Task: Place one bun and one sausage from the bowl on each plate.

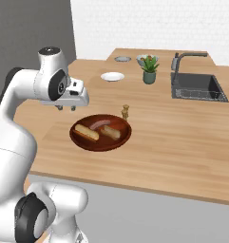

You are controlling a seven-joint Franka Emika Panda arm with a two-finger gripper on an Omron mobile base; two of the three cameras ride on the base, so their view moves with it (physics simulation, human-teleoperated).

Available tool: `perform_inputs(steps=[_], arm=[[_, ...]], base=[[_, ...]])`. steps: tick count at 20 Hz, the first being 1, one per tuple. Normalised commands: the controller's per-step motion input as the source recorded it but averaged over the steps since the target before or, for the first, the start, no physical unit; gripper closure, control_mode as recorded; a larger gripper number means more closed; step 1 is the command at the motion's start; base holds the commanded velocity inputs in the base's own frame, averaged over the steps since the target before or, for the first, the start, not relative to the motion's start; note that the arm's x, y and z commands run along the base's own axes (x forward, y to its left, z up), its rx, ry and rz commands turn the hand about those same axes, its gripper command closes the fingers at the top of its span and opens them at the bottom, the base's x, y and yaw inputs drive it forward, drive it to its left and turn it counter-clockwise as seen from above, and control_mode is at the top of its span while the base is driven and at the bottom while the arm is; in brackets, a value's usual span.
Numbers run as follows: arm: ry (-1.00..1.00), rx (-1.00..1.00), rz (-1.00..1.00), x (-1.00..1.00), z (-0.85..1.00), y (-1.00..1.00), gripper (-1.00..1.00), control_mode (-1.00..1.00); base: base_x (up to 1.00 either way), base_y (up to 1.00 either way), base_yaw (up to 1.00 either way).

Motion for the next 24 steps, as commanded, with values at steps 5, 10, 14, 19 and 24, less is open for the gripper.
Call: perform_inputs(steps=[5, 10, 14, 19, 24], arm=[[0.00, 0.00, 0.02, 0.03, -0.05, 0.00, -1.00, -1.00], [0.00, 0.00, 0.40, 0.58, -0.51, -0.11, -1.00, -1.00], [-0.03, 0.00, 0.48, 0.55, -0.69, 0.00, -1.00, -1.00], [-0.19, -0.07, 0.39, 0.14, -0.68, 0.00, -1.00, -1.00], [-0.21, -0.18, 0.25, 0.02, -0.61, 0.02, -1.00, -1.00]], base=[[0.00, 0.00, 0.00], [0.00, 0.00, 0.00], [0.00, 0.00, 0.00], [0.00, 0.00, 0.00], [0.00, 0.00, 0.00]])
